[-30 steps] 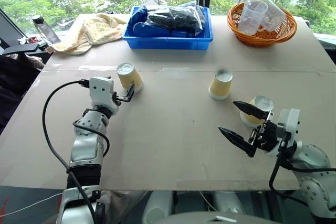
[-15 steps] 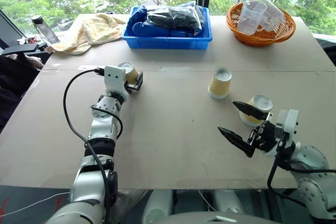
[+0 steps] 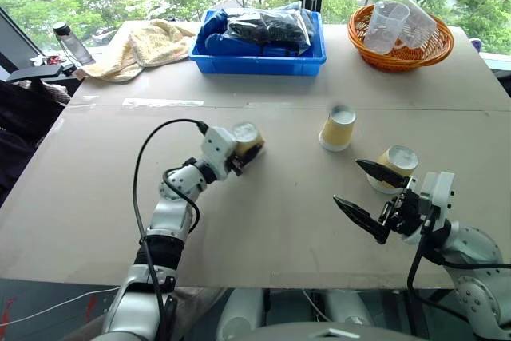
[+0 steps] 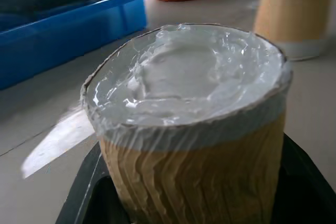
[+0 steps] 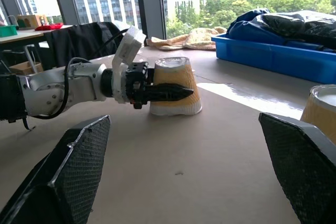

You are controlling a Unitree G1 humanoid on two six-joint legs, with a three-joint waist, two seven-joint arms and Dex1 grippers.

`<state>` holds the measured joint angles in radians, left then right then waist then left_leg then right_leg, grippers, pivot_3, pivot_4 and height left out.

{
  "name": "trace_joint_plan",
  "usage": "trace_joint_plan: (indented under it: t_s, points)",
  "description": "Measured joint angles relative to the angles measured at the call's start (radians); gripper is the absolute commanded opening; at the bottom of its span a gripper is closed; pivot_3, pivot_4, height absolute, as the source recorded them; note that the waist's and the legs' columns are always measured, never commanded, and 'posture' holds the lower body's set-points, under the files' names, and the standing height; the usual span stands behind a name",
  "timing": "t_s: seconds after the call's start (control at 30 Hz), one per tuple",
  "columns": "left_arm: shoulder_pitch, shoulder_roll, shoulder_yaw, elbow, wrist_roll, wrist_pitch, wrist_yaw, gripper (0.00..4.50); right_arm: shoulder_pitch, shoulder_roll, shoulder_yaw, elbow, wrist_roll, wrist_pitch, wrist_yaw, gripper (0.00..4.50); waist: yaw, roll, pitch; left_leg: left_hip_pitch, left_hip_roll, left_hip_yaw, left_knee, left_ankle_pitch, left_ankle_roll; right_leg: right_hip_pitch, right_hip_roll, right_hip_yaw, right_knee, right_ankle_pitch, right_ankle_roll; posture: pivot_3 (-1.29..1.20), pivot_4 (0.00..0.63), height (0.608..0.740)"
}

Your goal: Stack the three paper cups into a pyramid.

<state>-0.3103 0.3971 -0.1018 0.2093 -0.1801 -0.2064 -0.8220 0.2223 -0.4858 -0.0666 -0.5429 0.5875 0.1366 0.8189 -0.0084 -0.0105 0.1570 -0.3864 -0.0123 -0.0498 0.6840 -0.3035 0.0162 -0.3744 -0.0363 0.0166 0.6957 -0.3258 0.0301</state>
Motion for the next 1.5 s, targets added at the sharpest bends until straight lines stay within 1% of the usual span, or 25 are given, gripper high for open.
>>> trace_joint_plan:
  t_s: [0.1, 0.17, 0.3, 0.43, 0.57, 0.6, 0.63, 0.83, 1.0, 1.17, 1.27, 1.37, 1.47, 1.5]
  points:
    - [0.069, 0.031, -0.087, -0.121, -0.01, 0.004, -0.111, 2.16, 0.042, -0.025, -0.03, 0.014, 0.0, -0.011, 0.024, 4.5, -0.001, 0.002, -0.001, 0.004, 0.0, 0.0, 0.0, 0.0, 0.0, 0.004, 0.0, 0.0, 0.0, 0.0, 0.0, 0.0, 0.15, 0.74]
    - [0.078, 0.031, -0.118, -0.144, -0.005, 0.005, -0.135, 2.16, 0.07, -0.048, -0.034, 0.02, 0.0, -0.016, 0.05, 4.5, 0.001, 0.003, -0.001, 0.007, 0.0, -0.001, 0.0, -0.002, 0.004, 0.007, 0.0, -0.001, 0.0, 0.0, 0.0, 0.0, 0.15, 0.74]
    - [0.07, 0.028, -0.14, -0.145, -0.001, 0.006, -0.163, 2.16, 0.127, -0.097, -0.045, 0.063, -0.032, -0.047, 0.109, 4.5, 0.0, 0.003, -0.001, 0.009, 0.0, -0.002, 0.0, -0.003, 0.005, 0.01, 0.0, -0.001, 0.0, 0.0, 0.0, 0.0, 0.15, 0.74]
    - [0.073, 0.03, -0.153, -0.152, -0.043, 0.03, -0.227, 2.16, 0.132, -0.097, -0.062, 0.083, -0.037, -0.069, 0.117, 4.5, -0.003, 0.003, -0.001, 0.009, 0.0, -0.003, 0.0, -0.003, 0.005, 0.01, 0.001, -0.002, 0.0, 0.0, 0.0, 0.0, 0.15, 0.74]
    - [0.086, 0.048, -0.164, -0.175, -0.081, 0.076, -0.288, 3.8, 0.125, -0.095, -0.062, 0.083, -0.037, -0.074, 0.116, 4.5, -0.003, 0.003, -0.002, 0.009, 0.0, -0.003, 0.0, -0.003, 0.005, 0.01, 0.001, -0.002, 0.0, 0.0, 0.0, 0.0, 0.15, 0.74]
    - [0.091, 0.051, -0.165, -0.175, -0.08, 0.085, -0.289, 4.36, 0.124, -0.095, -0.062, 0.083, -0.037, -0.075, 0.116, 4.5, -0.003, 0.004, -0.001, 0.009, 0.0, -0.003, 0.0, -0.003, 0.005, 0.01, 0.001, -0.002, 0.0, 0.0, 0.0, 0.0, 0.15, 0.74]
    - [0.101, 0.052, -0.165, -0.175, -0.08, 0.092, -0.289, 4.46, 0.124, -0.095, -0.062, 0.083, -0.037, -0.075, 0.116, 4.5, -0.003, 0.004, -0.001, 0.008, 0.0, -0.003, 0.0, -0.003, 0.005, 0.01, 0.001, -0.002, 0.0, 0.0, 0.0, 0.0, 0.15, 0.74]
    - [0.11, 0.053, -0.148, -0.199, -0.098, 0.113, -0.286, 4.46, 0.122, -0.094, -0.062, 0.083, -0.037, -0.075, 0.116, 4.5, -0.002, 0.003, -0.001, 0.008, 0.0, -0.004, 0.0, -0.003, 0.005, 0.01, 0.001, -0.003, -0.001, 0.0, 0.0, 0.0, 0.15, 0.74]
    - [0.116, 0.067, -0.1, -0.338, -0.153, 0.156, -0.265, 4.46, 0.146, -0.095, -0.072, 0.089, -0.037, -0.078, 0.118, 4.5, -0.001, 0.003, -0.001, 0.007, 0.0, -0.004, 0.0, -0.003, 0.005, 0.01, 0.0, -0.003, -0.001, 0.0, 0.0, 0.0, 0.15, 0.74]
    - [0.116, 0.12, -0.043, -0.516, -0.274, 0.285, -0.249, 4.46, 0.188, -0.093, -0.112, 0.124, -0.037, -0.106, 0.13, 4.5, -0.002, 0.004, -0.001, 0.008, 0.0, -0.004, 0.0, -0.003, 0.005, 0.01, 0.0, -0.003, -0.001, 0.0, 0.0, 0.0, 0.15, 0.74]
    - [0.107, 0.152, 0.008, -0.607, -0.363, 0.371, -0.226, 4.46, 0.194, -0.064, -0.141, 0.16, -0.04, -0.128, 0.113, 4.5, -0.002, 0.004, -0.001, 0.008, 0.0, -0.004, 0.0, -0.003, 0.005, 0.01, 0.0, -0.003, -0.001, 0.0, 0.0, 0.0, 0.15, 0.74]
    - [0.089, 0.224, 0.076, -0.679, -0.438, 0.457, -0.213, 4.46, 0.171, -0.03, -0.175, 0.206, -0.056, -0.135, 0.049, 4.5, -0.004, 0.005, 0.0, 0.008, 0.0, -0.004, 0.0, -0.003, 0.005, 0.01, 0.0, -0.002, -0.001, 0.0, 0.0, 0.0, 0.15, 0.74]
    - [0.09, 0.366, 0.163, -0.723, -0.537, 0.57, -0.235, 4.46, 0.112, 0.001, -0.193, 0.251, -0.087, -0.134, -0.034, 4.5, -0.009, 0.006, 0.001, 0.008, 0.0, -0.004, 0.0, -0.002, 0.004, 0.01, 0.001, -0.002, 0.0, 0.0, -0.001, 0.0, 0.15, 0.74]
    - [0.09, 0.419, 0.211, -0.733, -0.575, 0.61, -0.247, 4.46, 0.082, 0.01, -0.194, 0.263, -0.105, -0.131, -0.07, 4.5, -0.009, 0.008, 0.002, 0.008, 0.0, -0.004, -0.001, -0.002, 0.004, 0.009, 0.001, -0.002, 0.0, 0.0, -0.001, 0.0, 0.15, 0.74]
